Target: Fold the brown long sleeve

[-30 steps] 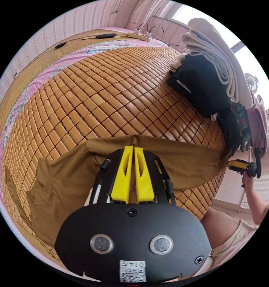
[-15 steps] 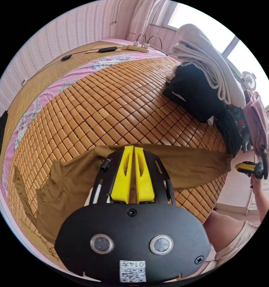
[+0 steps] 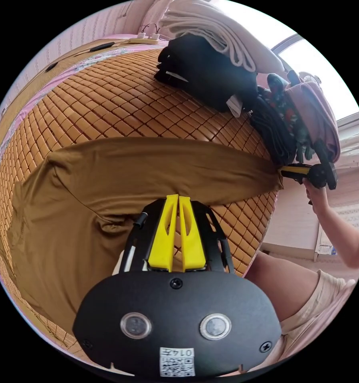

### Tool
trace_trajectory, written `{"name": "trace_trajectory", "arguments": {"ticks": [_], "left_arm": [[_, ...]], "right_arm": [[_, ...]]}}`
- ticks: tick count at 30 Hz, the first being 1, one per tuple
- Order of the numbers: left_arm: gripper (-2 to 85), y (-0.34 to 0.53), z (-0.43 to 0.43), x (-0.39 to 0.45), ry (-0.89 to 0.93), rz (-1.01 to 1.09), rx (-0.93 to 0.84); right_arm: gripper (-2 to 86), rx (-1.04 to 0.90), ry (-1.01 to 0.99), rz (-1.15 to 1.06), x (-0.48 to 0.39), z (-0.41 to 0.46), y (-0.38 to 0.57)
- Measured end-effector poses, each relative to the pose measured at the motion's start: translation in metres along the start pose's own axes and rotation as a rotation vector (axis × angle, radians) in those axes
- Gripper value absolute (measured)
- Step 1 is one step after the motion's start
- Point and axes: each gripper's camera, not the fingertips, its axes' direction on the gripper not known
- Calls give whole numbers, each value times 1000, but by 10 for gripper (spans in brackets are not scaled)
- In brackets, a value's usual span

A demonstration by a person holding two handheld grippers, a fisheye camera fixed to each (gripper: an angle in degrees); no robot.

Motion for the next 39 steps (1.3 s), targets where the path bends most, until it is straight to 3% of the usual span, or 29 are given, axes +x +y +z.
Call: {"name": "trace_trajectory", "arguments": {"ticks": [6, 10, 15, 17, 22, 25, 29, 33, 35, 39], "left_arm": [[-10, 71, -54, -21, 64, -141, 156], [-10, 153, -86, -49, 31, -294, 197], [-10, 307, -142, -110, -131, -599, 259], [-9, 357, -158, -129, -189, -698, 285], [-4, 461, -168, -158, -233, -875, 311], [3, 497, -164, -162, -200, -915, 326], [11, 522, -150, -163, -158, -922, 339], [17, 538, -137, -166, -126, -939, 329], [20, 545, -132, -168, -92, -943, 336], [29, 560, -133, -164, -100, -927, 355]], "right_arm": [[45, 98, -207, -171, -48, -33, -3], [50, 271, -441, -519, -130, -65, -27], [64, 355, -657, -917, -258, -94, -83], [54, 430, -641, -1080, -337, -115, -110], [62, 578, -558, -1244, -498, -156, -150], [79, 536, -559, -1288, -594, -162, -176], [102, 433, -402, -1279, -706, -138, -208], [79, 342, -213, -1205, -764, -97, -235], [31, 341, -248, -1185, -774, -93, -245], [16, 324, -358, -1325, -777, -94, -238]]}}
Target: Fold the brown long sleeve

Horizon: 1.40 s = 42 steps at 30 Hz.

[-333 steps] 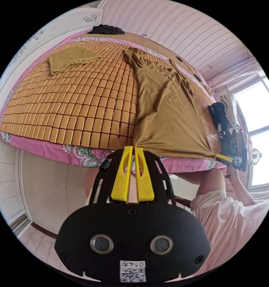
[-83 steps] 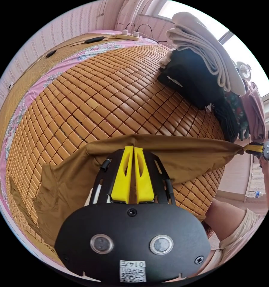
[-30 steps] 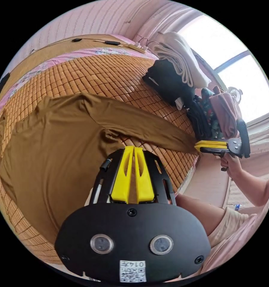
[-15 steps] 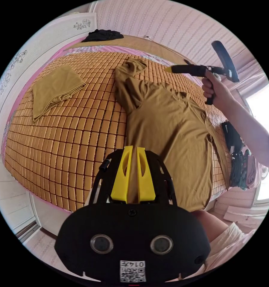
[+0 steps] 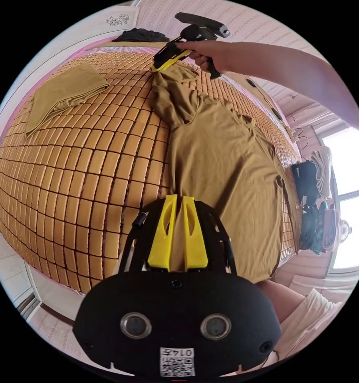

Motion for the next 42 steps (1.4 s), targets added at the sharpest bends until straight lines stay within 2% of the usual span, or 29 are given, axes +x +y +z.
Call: {"name": "trace_trajectory", "arguments": {"ticks": [2, 5, 7, 11, 16, 21, 24, 28, 31, 32, 34, 37, 42], "left_arm": [[38, 6, -4, -6, 27, -12, -3], [44, 23, -24, -16, 42, -20, 15], [44, 39, -43, -24, 51, -31, 33], [40, 77, -82, -54, 33, -103, 42], [25, 100, -119, -109, -80, -214, 73], [14, 40, -146, -165, -181, -202, 194], [45, -20, -137, -177, -169, -159, 214], [71, -71, -106, -179, -141, -118, 134], [46, -80, -75, -172, -135, -88, -42], [25, -74, -78, -166, -221, -53, -19], [4, -62, -83, -167, -228, -32, -15], [-7, -26, -109, -185, -246, -148, 55], [-10, 104, -205, -204, -254, -450, 360]], "right_arm": [[14, 127, -191, -236, -26, -28, 12], [18, 189, -444, -607, -60, -61, 38], [27, 167, -460, -686, -66, -62, 45], [78, 90, -295, -579, -39, -17, 38], [93, -66, -163, -423, -7, 64, 32], [92, -191, 5, -385, 0, 136, 31], [28, -168, 120, -363, 2, 159, 31], [-6, -160, 156, -367, 5, 179, 25], [-9, -155, 144, -356, 12, 190, 20], [-9, -150, 141, -350, 15, 194, 18], [-9, -139, 140, -344, 20, 199, 16], [-9, -114, 164, -332, 28, 205, 13], [-8, -66, 135, -332, 36, 210, 6]]}}
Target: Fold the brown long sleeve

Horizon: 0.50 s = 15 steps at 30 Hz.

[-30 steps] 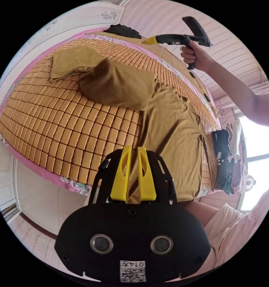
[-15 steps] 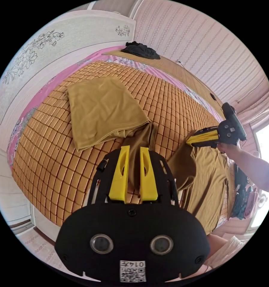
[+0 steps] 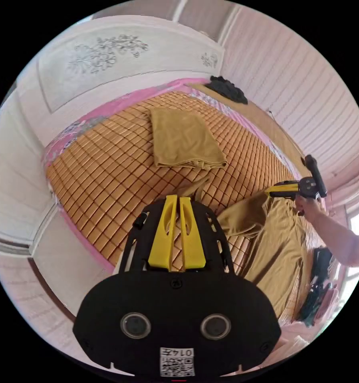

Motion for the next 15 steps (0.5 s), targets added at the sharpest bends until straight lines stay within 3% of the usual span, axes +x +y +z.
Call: {"name": "trace_trajectory", "arguments": {"ticks": [4, 8, 12, 15], "left_arm": [[-10, 30, -37, -41, 52, -166, 55], [-9, 16, -28, -68, 39, -206, 67], [-7, -16, -6, -78, 70, -200, 8], [-9, -19, -13, -83, 102, -173, 39]], "right_arm": [[7, 46, -36, -30, -1, 5, -12], [87, 9, -87, -42, 0, 27, -31], [25, -35, 14, -45, 0, 44, -43], [44, -24, -18, -57, 1, 41, -48]]}}
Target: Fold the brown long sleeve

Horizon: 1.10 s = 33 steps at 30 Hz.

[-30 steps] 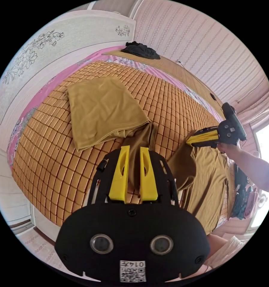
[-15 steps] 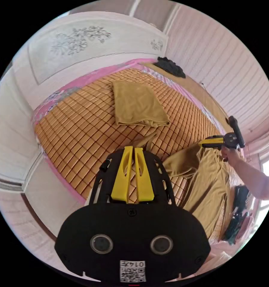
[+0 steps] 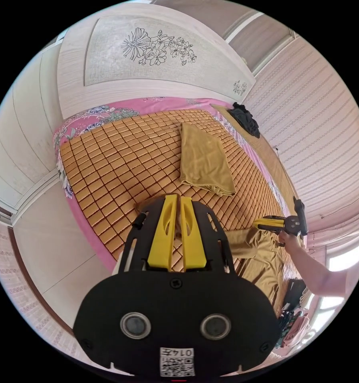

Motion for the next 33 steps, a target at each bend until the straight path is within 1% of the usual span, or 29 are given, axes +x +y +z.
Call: {"name": "trace_trajectory", "arguments": {"ticks": [2, 4, 6, 7, 9, 11, 13, 15, 17, 20, 22, 24, 27, 29, 30, 32, 33], "left_arm": [[-9, 1, -3, -4, -19, 7, -13], [-9, 3, -7, -9, -44, 3, -15], [-9, 7, -9, -15, -62, 4, -23], [-9, 7, -9, -17, -67, 2, -30], [-10, 10, -3, -20, -64, -10, -59], [-10, 12, -1, -19, -53, -14, -70], [-9, 13, 0, -16, -48, -8, -74], [-9, 11, 0, -15, -50, -14, -81], [-8, 9, -2, -15, -51, -15, -78], [-3, -1, 1, -14, -63, -8, -83], [8, -8, 10, -11, -70, 14, -103], [41, -19, 32, -4, -104, 57, -160], [68, -32, 70, 3, -124, 85, -258], [57, -37, 96, 8, -155, 112, -349], [39, -41, 97, 15, -152, 160, -318], [7, -48, 96, 22, -181, 157, -327], [3, -49, 82, 31, -229, 177, -249]], "right_arm": [[106, -25, -36, 51, 12, -1, 4], [136, -54, -7, 127, 28, 1, 15], [133, -62, 31, 223, 46, 5, 29], [117, -76, 32, 258, 54, 12, 36], [93, -122, -8, 253, 57, 28, 38], [16, -90, 34, 208, 48, 29, 35], [1, -104, 102, 193, 46, 29, 32], [-5, -85, 142, 222, 55, 22, 33], [-8, -62, 166, 326, 81, 12, 39], [-8, -100, 134, 445, 113, 17, 47], [-8, -103, 117, 467, 119, 24, 46], [-8, -126, 100, 466, 119, 32, 42], [-8, -143, 151, 443, 113, 38, 34], [-7, -147, 177, 439, 109, 39, 31], [-6, -145, 180, 441, 108, 39, 31], [-5, -139, 186, 444, 106, 40, 30], [-4, -138, 186, 445, 106, 40, 30]]}}
